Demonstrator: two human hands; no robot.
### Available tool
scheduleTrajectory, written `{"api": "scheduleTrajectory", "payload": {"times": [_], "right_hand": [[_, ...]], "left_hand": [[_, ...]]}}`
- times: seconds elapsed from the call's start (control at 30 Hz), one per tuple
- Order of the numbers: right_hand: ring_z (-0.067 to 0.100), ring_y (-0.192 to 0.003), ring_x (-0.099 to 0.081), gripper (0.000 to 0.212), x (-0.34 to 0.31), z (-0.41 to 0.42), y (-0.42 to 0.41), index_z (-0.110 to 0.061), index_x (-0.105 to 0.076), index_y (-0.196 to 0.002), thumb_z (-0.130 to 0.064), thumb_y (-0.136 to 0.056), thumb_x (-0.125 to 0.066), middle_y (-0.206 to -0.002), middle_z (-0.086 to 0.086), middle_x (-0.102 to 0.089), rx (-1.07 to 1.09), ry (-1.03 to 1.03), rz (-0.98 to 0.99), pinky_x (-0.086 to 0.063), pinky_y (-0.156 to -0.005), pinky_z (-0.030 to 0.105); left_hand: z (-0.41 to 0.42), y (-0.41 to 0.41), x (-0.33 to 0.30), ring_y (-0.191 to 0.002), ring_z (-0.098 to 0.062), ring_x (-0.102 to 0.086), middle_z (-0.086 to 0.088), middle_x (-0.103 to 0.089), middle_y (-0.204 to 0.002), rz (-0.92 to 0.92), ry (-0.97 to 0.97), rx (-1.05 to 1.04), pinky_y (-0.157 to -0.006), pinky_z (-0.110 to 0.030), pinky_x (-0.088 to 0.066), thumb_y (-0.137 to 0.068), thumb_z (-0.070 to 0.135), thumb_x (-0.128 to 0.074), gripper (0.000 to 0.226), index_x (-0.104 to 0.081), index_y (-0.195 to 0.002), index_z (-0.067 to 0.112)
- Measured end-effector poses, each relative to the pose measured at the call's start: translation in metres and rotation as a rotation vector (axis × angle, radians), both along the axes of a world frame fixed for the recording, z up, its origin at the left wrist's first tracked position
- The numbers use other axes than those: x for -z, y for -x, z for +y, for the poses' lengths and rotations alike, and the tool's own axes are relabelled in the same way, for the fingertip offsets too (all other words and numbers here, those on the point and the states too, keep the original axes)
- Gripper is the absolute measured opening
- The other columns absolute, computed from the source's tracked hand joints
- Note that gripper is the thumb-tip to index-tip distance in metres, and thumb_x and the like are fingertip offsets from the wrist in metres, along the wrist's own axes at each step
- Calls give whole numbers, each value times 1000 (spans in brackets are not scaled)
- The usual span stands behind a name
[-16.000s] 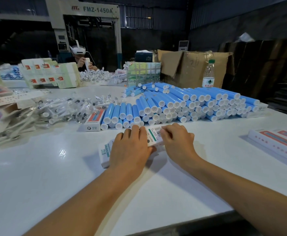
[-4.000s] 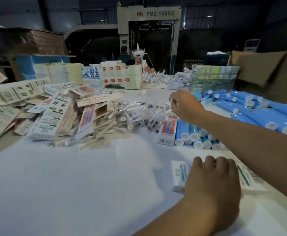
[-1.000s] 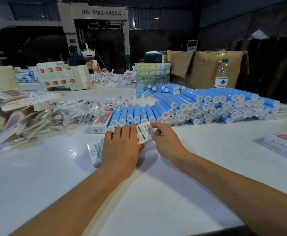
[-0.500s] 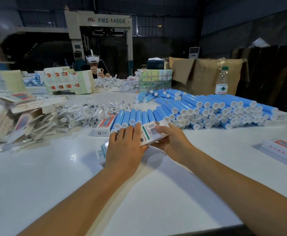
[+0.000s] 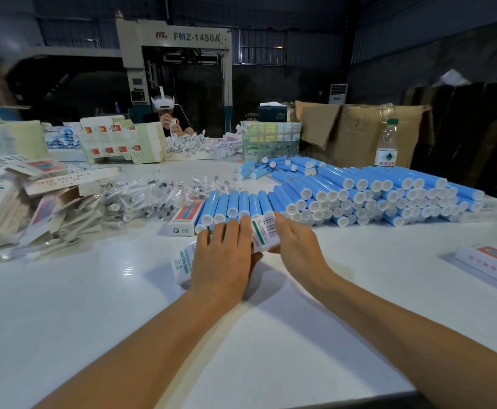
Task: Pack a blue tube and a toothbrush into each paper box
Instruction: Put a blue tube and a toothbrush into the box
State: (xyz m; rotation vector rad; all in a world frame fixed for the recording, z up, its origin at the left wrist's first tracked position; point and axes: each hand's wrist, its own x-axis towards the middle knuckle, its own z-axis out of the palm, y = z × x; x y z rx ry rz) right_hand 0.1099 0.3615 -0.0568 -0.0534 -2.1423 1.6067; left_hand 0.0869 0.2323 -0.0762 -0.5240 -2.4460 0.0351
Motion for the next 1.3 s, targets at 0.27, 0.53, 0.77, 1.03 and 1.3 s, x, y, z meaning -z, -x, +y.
{"api": "scheduleTrajectory", "payload": {"times": [0.27,0.53,0.77,1.03,1.3], "right_hand": [[17,-74,-72,41,-5,13,2,-19,-72,-66,-6,-97,-47,-73,0,-73,-167,347,6,-58,-62,27],[15,-72,-72,41,-4,17,4,-23,-71,-68,-3,-95,-47,-73,-1,-73,-147,283,15,-56,-57,26],[10,-73,-69,48,1,16,2,-38,-70,-69,-10,-97,-43,-70,-14,-70,-83,65,62,-57,-59,23],[28,-84,-62,25,-4,14,0,-17,-72,-99,-17,-96,-47,-82,-5,-65,20,-209,51,-55,-71,43],[12,-66,-44,22,4,11,2,-3,-69,-75,-13,-92,-59,-73,5,-57,219,-422,137,-37,-61,17]], "left_hand": [[-6,0,-2,-121,-25,-44,-6,-44,-137,22,-43,51,-99,-38,-35,-95,55,-36,69,-23,-147,13],[-7,-5,-6,-108,-30,-55,-13,-57,-124,17,-15,69,-88,-43,-43,-89,47,-56,67,-42,-139,5],[-6,-7,-8,-89,-33,-63,-17,-65,-104,103,9,90,-73,-43,-51,-73,39,-78,67,-58,-125,0],[-8,-4,-6,-106,-28,-57,-11,-58,-122,88,23,25,-85,-39,-45,-87,53,-55,72,-41,-140,7],[-6,-8,-5,-97,-23,-59,-6,-61,-114,111,130,-23,-79,-35,-45,-85,59,-55,75,-45,-138,8]]}}
